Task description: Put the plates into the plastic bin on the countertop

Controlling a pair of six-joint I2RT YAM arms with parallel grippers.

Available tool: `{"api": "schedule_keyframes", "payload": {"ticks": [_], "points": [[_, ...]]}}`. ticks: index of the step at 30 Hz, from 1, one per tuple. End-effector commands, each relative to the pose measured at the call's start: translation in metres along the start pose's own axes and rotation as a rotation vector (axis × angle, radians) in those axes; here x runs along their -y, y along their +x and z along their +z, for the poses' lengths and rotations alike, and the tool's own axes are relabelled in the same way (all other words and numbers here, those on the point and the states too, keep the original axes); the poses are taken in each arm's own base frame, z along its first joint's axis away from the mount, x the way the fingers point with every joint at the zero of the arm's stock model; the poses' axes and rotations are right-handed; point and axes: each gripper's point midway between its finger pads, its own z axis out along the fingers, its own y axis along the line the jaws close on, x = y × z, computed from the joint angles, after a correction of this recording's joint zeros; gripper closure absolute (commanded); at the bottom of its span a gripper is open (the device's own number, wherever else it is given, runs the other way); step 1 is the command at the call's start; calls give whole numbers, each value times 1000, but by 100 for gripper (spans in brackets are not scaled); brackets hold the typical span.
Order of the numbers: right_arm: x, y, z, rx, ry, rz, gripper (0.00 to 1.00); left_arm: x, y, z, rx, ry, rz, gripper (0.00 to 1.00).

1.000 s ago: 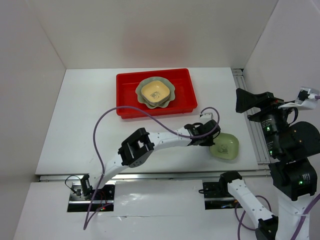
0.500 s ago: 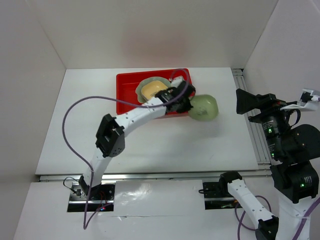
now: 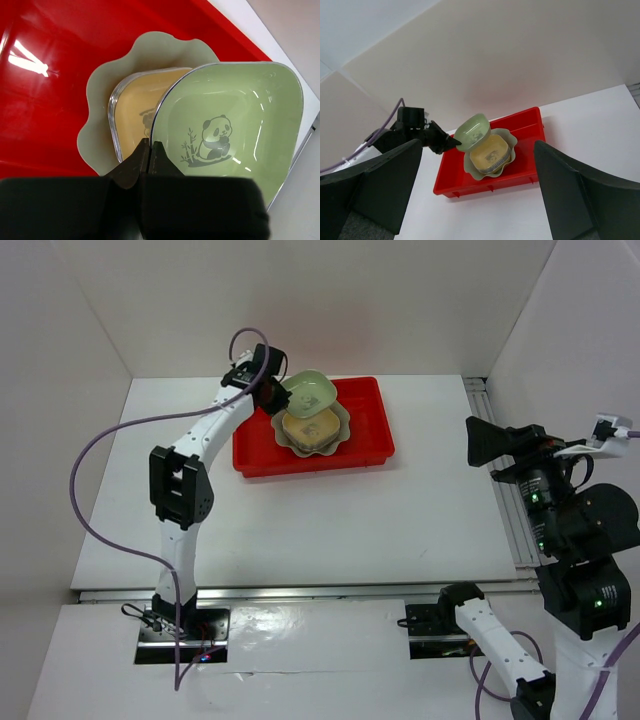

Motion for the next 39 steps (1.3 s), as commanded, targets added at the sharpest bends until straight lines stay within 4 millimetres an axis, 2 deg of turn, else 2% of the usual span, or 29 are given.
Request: {"api": "schedule_keyframes", "payload": {"ticks": [1, 6, 9, 14, 15, 17, 21, 25, 26, 27, 29, 31, 32, 33, 34, 35, 37, 39], "points": [[-9, -8, 6, 34, -39, 10, 1, 2, 8, 8, -41, -1, -3, 100], [-6, -7, 9, 30, -26, 0, 1, -14, 11, 17, -46, -47, -11, 100], [-4, -3, 11, 21, -21, -2, 1, -20, 22, 20, -58, -76, -34, 100], [-3, 1, 12, 13, -17, -3, 1, -22, 24, 24, -62, -85, -43, 100], [-3, 1, 12, 13, -17, -3, 1, -18, 24, 22, -68, -72, -46, 98], [-3, -1, 9, 21, -21, -2, 1, -18, 31, 24, -77, -74, -24, 85], [-3, -1, 9, 21, -21, -2, 1, -11, 37, 18, -82, -58, -11, 66], [-4, 2, 8, 8, -25, -3, 1, -11, 36, 19, -74, -63, -11, 64], [-4, 2, 8, 8, -25, -3, 1, -11, 36, 19, -74, -63, -11, 60], [-4, 2, 8, 8, -25, -3, 1, -11, 36, 19, -74, -63, -11, 60], [-2, 1, 9, 13, -17, -12, 1, -3, 30, 5, -67, -31, -18, 58], [-2, 1, 9, 13, -17, -12, 1, 5, 29, -10, -61, -3, -14, 50], [-3, 2, 8, 7, -28, -21, 1, 14, 22, -31, -32, 30, -1, 45], [-2, 5, 13, -5, -21, -35, 1, 14, 18, -41, -17, 36, 8, 40], [1, 17, 20, -45, -14, -39, 1, 24, 22, -56, -7, 68, 37, 28], [3, 24, 23, -74, -10, -52, 1, 28, 10, -81, 44, 95, 69, 20], [11, 45, 32, -152, 14, -73, 1, 33, 8, -109, 78, 122, 119, 0], [17, 54, 34, -180, 25, -105, 1, 22, 6, -129, 104, 111, 184, 0]]}}
